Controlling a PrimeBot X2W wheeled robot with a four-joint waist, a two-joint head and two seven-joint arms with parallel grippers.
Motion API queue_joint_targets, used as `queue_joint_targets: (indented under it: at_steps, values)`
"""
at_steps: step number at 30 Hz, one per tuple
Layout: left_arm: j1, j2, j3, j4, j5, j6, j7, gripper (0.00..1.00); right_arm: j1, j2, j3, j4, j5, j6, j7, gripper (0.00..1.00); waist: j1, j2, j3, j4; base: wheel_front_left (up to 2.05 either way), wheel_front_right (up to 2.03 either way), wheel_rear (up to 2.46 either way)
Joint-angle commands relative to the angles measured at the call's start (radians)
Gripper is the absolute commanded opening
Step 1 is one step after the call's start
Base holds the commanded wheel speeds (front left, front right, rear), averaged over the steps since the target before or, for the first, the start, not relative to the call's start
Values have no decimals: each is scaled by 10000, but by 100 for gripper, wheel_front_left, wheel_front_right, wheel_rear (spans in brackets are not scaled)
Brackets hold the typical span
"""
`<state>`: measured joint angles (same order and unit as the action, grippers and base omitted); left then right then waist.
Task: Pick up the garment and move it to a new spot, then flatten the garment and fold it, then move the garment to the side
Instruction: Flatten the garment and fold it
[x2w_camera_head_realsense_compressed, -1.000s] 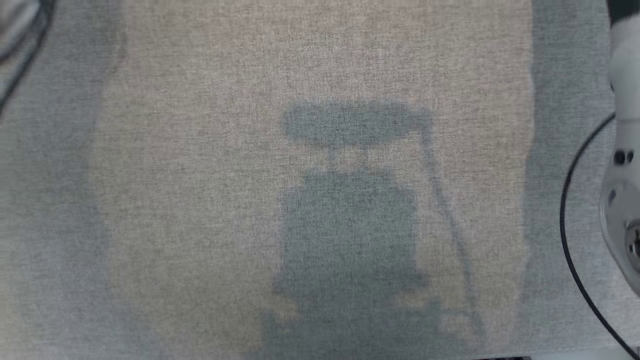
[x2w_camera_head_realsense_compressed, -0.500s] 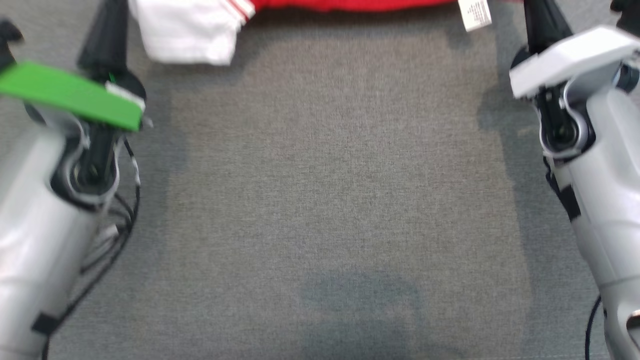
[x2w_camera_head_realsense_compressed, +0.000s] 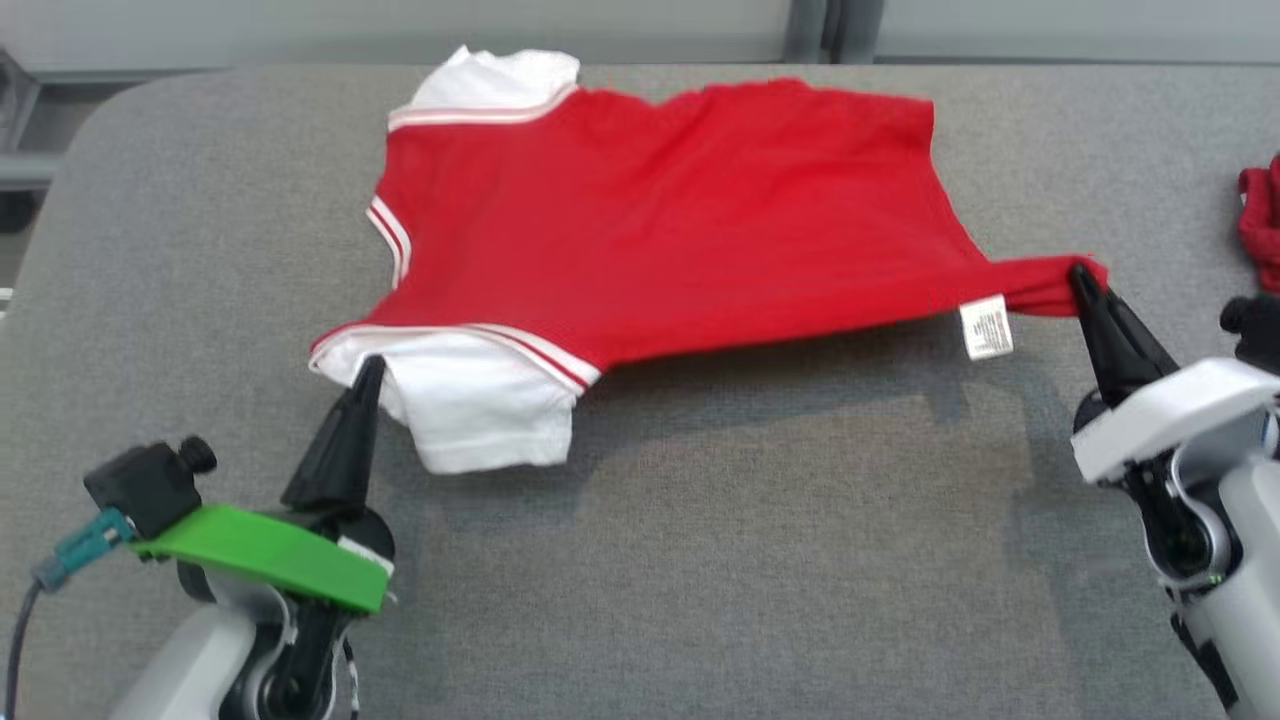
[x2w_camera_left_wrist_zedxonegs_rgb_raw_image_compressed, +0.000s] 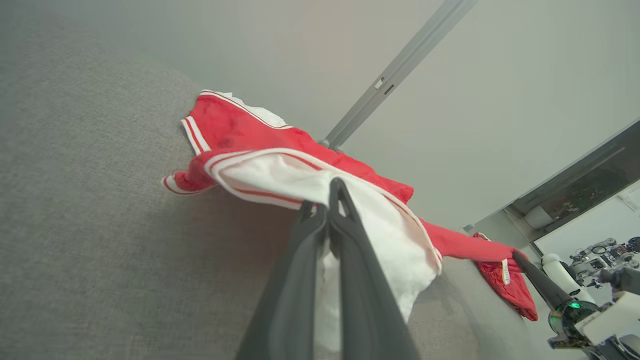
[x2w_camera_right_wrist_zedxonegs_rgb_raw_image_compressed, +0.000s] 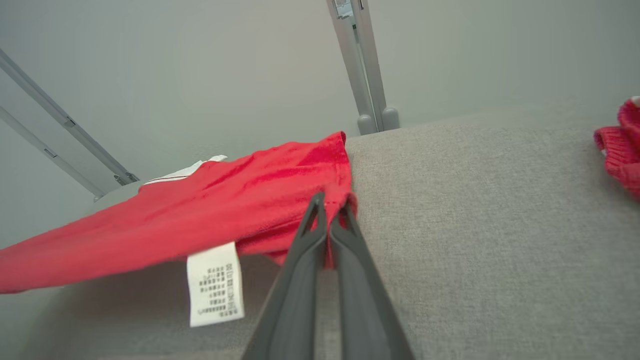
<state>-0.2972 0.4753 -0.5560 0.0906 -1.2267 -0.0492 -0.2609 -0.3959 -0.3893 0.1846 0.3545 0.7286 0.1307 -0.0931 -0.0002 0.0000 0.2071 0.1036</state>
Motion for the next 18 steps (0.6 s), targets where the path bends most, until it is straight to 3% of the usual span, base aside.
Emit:
queue_joint_targets:
  at_steps: [1,10,18]
  values:
    - [689,-79,14,-243,258,120,-40,0,723,-208,16,-272,-284,0,-42,0,2,0,-812,380,0,0,0]
    - [3070,-430,300,-872,526,521,-42,0,3910,-433,-500,-1561,-712,-4,26,0,2,0,-1086,623,0,0,0]
    - [4018,-300,461,-1576,703,677,-43,0,6406,216,-1757,-3502,-1110,-6,294,0,2,0,-450,705,0,0,0]
